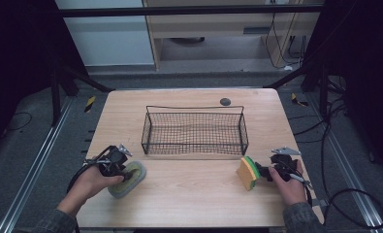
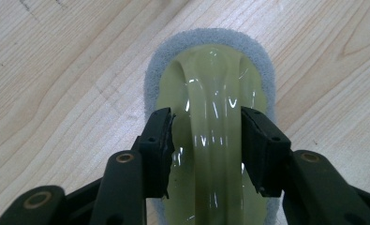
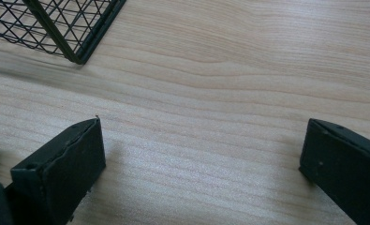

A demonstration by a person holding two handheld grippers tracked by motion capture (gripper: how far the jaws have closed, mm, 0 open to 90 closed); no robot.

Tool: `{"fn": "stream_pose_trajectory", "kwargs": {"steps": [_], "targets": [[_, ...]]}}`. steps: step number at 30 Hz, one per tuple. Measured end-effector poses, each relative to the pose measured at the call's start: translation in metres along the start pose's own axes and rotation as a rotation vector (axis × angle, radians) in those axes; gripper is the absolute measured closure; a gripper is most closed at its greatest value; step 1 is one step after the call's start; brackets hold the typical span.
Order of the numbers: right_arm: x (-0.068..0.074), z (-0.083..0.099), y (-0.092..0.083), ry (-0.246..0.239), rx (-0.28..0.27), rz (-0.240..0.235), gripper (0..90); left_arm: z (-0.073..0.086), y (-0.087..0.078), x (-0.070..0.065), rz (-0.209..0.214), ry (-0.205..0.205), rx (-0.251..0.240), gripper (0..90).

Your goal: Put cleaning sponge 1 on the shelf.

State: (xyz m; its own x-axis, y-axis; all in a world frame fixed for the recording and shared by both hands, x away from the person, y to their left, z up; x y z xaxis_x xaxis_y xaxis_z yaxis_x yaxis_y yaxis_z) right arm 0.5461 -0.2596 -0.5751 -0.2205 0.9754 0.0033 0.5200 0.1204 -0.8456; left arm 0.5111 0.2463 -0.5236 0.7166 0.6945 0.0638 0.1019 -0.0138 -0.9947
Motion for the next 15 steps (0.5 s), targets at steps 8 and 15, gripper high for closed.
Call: {"fn": "stream_pose_trajectory", "kwargs": {"steps": [8, 15], "targets": [[0.0, 0.0, 0.0, -0.001, 0.0, 0.0, 0.5, 0.0, -0.001, 0.0, 0.004, 0.015, -0.016, 69.6], [0.0, 0.0, 0.0, -0.001, -0.001, 0.0, 0.5, 0.004, -0.016, 0.003, -0.036, 0.032, -0.079, 70.2]]}}
Point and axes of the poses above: each handheld gripper's, and its own axes: y roughly forward along the jaws, z roughly out of its underside, x roughly to its left, the point moved 9 cm from there along y, roughly forward along the jaws, and after that the axes turned 14 degrees about x, right-handed, at the moved point
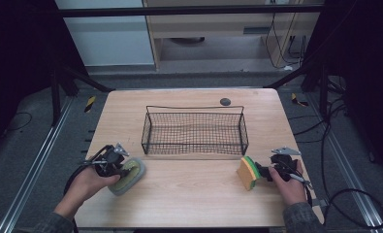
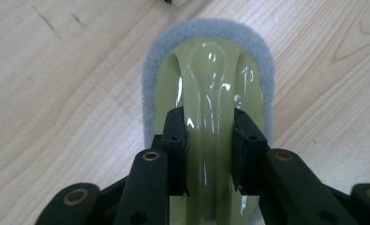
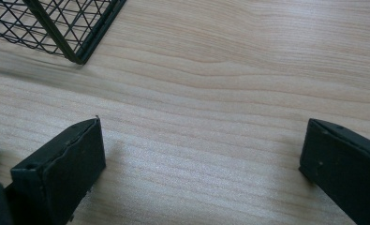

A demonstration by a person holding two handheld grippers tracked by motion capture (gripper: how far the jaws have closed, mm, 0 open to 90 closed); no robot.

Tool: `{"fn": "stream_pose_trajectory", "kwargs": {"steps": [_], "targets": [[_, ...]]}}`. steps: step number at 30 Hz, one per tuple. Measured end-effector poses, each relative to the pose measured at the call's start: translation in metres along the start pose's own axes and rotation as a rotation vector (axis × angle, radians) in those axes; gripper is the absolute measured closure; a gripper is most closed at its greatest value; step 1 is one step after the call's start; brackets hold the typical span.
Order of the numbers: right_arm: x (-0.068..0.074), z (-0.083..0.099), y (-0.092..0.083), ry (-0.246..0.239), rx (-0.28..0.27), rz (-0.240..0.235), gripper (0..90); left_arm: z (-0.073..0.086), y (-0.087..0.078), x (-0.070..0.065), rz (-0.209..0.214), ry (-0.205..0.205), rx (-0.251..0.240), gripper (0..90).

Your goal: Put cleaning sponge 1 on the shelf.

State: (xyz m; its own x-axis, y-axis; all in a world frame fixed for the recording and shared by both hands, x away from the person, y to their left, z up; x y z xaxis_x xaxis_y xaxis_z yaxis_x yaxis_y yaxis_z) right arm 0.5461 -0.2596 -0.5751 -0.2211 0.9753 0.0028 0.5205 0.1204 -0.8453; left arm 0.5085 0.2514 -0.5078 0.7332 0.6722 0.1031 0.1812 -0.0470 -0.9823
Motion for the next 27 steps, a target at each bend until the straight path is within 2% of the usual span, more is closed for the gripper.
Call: {"fn": "stream_pose_trajectory", "kwargs": {"steps": [2, 5, 6, 9, 15, 20, 27], "targets": [[0.0, 0.0, 0.0, 0.0, 0.0, 0.0, 0.5, 0.0, -0.008, 0.0, -0.023, 0.012, -0.028, 70.2], [0.0, 0.0, 0.0, -0.002, -0.001, 0.001, 0.5, 0.0, -0.015, 0.001, -0.04, 0.016, -0.044, 70.3], [0.0, 0.0, 0.0, -0.002, -0.001, 0.001, 0.5, -0.001, -0.022, 0.002, -0.059, 0.028, -0.063, 70.3], [0.0, 0.0, 0.0, -0.002, -0.001, 0.001, 0.5, -0.003, -0.029, 0.003, -0.076, 0.034, -0.085, 70.3], [0.0, 0.0, 0.0, -0.002, -0.001, 0.001, 0.5, -0.011, -0.04, 0.006, -0.111, 0.057, -0.091, 70.3], [0.0, 0.0, 0.0, -0.002, -0.001, 0.001, 0.5, -0.025, -0.055, 0.007, -0.168, 0.109, -0.103, 70.3], [0.0, 0.0, 0.0, -0.008, -0.002, -0.003, 0.4, -0.04, -0.069, 0.007, -0.195, 0.148, -0.12, 70.3]]}}
Point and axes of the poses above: each handheld gripper's, and its own axes: y roughly forward along the jaws, z roughly out of its underside, x roughly to its left, the point moved 9 cm from there along y, roughly forward along the jaws, and after that the axes turned 14 degrees about x, right-handed, at the moved point
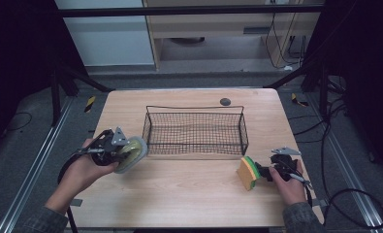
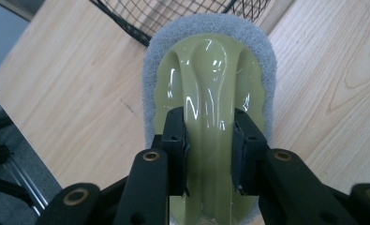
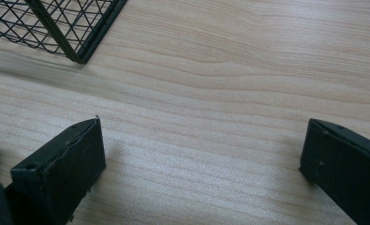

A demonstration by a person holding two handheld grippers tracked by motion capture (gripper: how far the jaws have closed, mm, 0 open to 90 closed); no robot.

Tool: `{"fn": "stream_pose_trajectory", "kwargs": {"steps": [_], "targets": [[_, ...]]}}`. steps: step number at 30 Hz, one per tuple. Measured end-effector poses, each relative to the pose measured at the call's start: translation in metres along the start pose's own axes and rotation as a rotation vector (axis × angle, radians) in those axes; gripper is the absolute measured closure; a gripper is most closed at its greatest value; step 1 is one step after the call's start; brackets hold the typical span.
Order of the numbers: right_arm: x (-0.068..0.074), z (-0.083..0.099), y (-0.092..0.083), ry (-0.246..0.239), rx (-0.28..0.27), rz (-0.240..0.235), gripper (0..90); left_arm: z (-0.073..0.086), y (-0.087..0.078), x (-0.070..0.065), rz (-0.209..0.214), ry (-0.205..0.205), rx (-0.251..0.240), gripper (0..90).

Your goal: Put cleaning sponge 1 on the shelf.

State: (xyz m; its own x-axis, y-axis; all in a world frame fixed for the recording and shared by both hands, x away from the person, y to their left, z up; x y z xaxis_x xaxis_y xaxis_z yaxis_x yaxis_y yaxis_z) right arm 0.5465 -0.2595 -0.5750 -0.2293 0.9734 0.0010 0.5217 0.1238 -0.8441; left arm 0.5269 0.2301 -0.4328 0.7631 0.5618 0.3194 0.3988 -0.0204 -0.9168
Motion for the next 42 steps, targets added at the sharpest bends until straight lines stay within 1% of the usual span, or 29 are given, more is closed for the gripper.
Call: {"fn": "stream_pose_trajectory", "kwargs": {"steps": [3, 4, 5, 8, 11, 12, 14, 15, 16, 17, 18, 19, 22, 23, 25, 26, 27, 28, 29, 30, 32, 33, 35, 36, 38, 39, 40, 41, 42], "targets": [[0.0, 0.0, 0.0, -0.008, 0.001, -0.006, 0.5, -0.011, -0.007, 0.005, -0.02, 0.019, -0.007, 70.3], [0.0, 0.0, 0.0, -0.009, 0.001, -0.007, 0.5, -0.011, -0.007, 0.005, -0.02, 0.019, -0.007, 70.3], [0.0, 0.0, 0.0, -0.009, 0.001, -0.008, 0.6, -0.016, -0.008, 0.008, -0.027, 0.03, -0.005, 70.3], [0.0, 0.0, 0.0, -0.01, 0.0, -0.008, 0.6, -0.021, -0.009, 0.011, -0.035, 0.041, 0.0, 70.3], [0.0, 0.0, 0.0, -0.01, -0.001, -0.01, 0.5, -0.033, -0.011, 0.02, -0.058, 0.077, 0.013, 70.3], [0.0, 0.0, 0.0, -0.01, -0.001, -0.01, 0.5, -0.033, -0.011, 0.02, -0.058, 0.077, 0.013, 70.3], [0.0, 0.001, 0.0, -0.016, -0.002, -0.016, 0.7, -0.04, -0.013, 0.025, -0.07, 0.09, 0.013, 70.3], [-0.001, 0.001, 0.0, -0.022, -0.002, -0.015, 0.7, -0.05, -0.015, 0.031, -0.074, 0.101, 0.002, 70.3], [-0.001, 0.001, -0.001, -0.026, -0.001, -0.013, 0.8, -0.05, -0.015, 0.031, -0.074, 0.101, 0.002, 70.4], [-0.001, 0.001, -0.001, -0.027, -0.001, -0.012, 0.9, -0.06, -0.015, 0.035, -0.081, 0.112, -0.009, 70.4], [-0.001, 0.001, -0.001, -0.027, -0.001, -0.012, 0.9, -0.06, -0.015, 0.035, -0.081, 0.112, -0.009, 70.4], [0.0, 0.002, -0.001, -0.026, -0.001, -0.014, 0.9, -0.069, -0.015, 0.038, -0.085, 0.126, -0.018, 70.4], [-0.001, 0.002, -0.001, -0.028, 0.0, -0.013, 0.9, -0.088, -0.017, 0.042, -0.106, 0.16, -0.034, 70.4], [-0.001, 0.002, -0.001, -0.028, 0.0, -0.013, 0.9, -0.088, -0.017, 0.042, -0.106, 0.16, -0.034, 70.4], [0.0, 0.002, -0.001, -0.026, 0.002, -0.016, 0.9, -0.101, -0.021, 0.045, -0.116, 0.179, -0.049, 70.4], [-0.001, 0.002, -0.001, -0.03, 0.0, -0.013, 0.9, -0.101, -0.021, 0.045, -0.116, 0.179, -0.049, 70.4], [-0.001, 0.002, -0.001, -0.03, 0.0, -0.014, 0.9, -0.111, -0.023, 0.048, -0.111, 0.182, -0.061, 70.4], [-0.001, 0.002, -0.001, -0.032, -0.002, -0.014, 0.9, -0.114, -0.023, 0.049, -0.11, 0.185, -0.063, 70.4], [-0.001, 0.002, -0.001, -0.032, -0.001, -0.015, 0.9, -0.118, -0.023, 0.05, -0.108, 0.19, -0.067, 70.4], [-0.001, 0.002, -0.001, -0.032, -0.001, -0.015, 0.9, -0.118, -0.023, 0.05, -0.108, 0.19, -0.067, 70.4], [-0.001, 0.002, -0.001, -0.035, 0.001, -0.013, 0.6, -0.125, -0.022, 0.05, -0.104, 0.209, -0.076, 70.4], [-0.001, 0.002, 0.0, -0.038, 0.0, -0.014, 0.6, -0.131, -0.021, 0.05, -0.099, 0.22, -0.084, 70.4], [-0.001, 0.002, 0.0, -0.042, 0.002, -0.014, 0.5, -0.136, -0.019, 0.049, -0.107, 0.24, -0.083, 70.4], [-0.001, 0.002, 0.0, -0.042, 0.002, -0.014, 0.5, -0.136, -0.019, 0.049, -0.107, 0.24, -0.083, 70.4], [-0.001, 0.002, 0.0, -0.042, 0.002, -0.014, 0.6, -0.139, -0.018, 0.048, -0.117, 0.262, -0.074, 70.4], [-0.001, 0.002, -0.001, -0.042, 0.002, -0.014, 0.6, -0.143, -0.016, 0.047, -0.121, 0.284, -0.068, 70.4], [-0.001, 0.002, -0.001, -0.042, 0.002, -0.014, 0.6, -0.143, -0.016, 0.047, -0.121, 0.284, -0.068, 70.4], [-0.001, 0.002, 0.0, -0.042, 0.002, -0.014, 0.6, -0.147, -0.015, 0.046, -0.13, 0.306, -0.063, 70.4], [-0.001, 0.002, -0.001, -0.042, 0.002, -0.013, 0.7, -0.149, -0.014, 0.045, -0.126, 0.301, -0.069, 70.4]]}}
Point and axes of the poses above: each handheld gripper's, and its own axes: y roughly forward along the jaws, z roughly out of its underside, x roughly to its left, the point moved 9 cm from there along y, roughly forward along the jaws, and after that the axes turned 14 degrees about x, right-handed, at the moved point
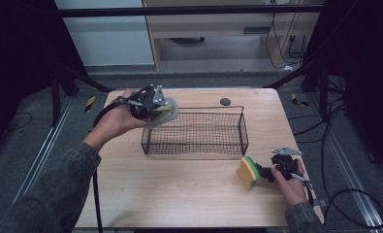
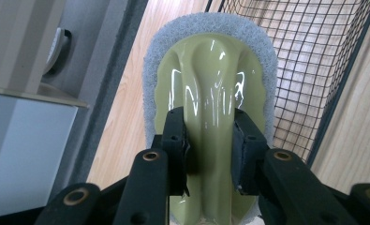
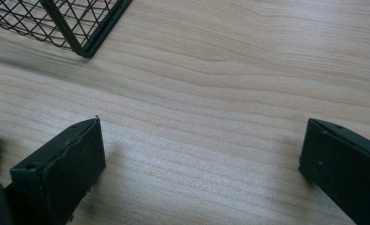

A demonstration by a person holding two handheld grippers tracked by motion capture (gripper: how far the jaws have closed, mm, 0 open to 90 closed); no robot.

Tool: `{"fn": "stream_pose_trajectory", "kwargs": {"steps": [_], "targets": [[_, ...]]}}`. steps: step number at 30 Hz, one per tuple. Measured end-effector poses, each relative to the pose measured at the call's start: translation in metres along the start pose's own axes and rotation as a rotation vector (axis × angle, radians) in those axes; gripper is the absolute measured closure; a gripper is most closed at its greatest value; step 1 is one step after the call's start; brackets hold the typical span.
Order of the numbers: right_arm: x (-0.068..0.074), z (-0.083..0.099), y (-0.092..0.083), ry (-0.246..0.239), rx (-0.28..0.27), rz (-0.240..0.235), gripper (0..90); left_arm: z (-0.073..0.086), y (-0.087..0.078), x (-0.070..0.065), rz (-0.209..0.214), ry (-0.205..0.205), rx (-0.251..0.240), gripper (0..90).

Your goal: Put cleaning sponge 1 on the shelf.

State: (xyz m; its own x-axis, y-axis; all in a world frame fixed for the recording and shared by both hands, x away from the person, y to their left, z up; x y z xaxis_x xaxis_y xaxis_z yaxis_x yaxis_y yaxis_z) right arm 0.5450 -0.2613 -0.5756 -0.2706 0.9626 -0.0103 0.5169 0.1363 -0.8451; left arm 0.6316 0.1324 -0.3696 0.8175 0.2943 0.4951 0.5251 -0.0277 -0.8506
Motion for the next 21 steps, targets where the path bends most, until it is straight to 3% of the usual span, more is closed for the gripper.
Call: {"fn": "stream_pose_trajectory", "kwargs": {"steps": [4, 13, 21], "targets": [[0.0, 0.0, 0.0, -0.001, -0.002, -0.005, 0.7, -0.009, 0.003, -0.003, 0.013, 0.003, -0.018, 70.4], [0.0, 0.0, 0.0, 0.0, -0.003, -0.007, 0.7, -0.023, -0.011, 0.001, -0.032, 0.046, -0.057, 70.5], [0.0, 0.0, -0.001, -0.003, -0.003, -0.008, 0.7, -0.027, 0.0, 0.001, -0.059, 0.1, -0.033, 70.5]]}}
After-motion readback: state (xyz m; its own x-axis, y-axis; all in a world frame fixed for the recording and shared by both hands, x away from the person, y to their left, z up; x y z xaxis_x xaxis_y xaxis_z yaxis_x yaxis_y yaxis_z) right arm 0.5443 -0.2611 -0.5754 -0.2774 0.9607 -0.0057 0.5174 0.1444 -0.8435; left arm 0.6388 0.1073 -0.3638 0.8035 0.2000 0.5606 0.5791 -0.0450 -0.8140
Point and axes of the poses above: each handheld gripper's, and its own axes: y roughly forward along the jaws, z roughly out of its underside, x roughly to its left, the point moved 9 cm from there along y, roughly forward along the jaws, and after that the axes turned 14 degrees about x, right-handed, at the moved point
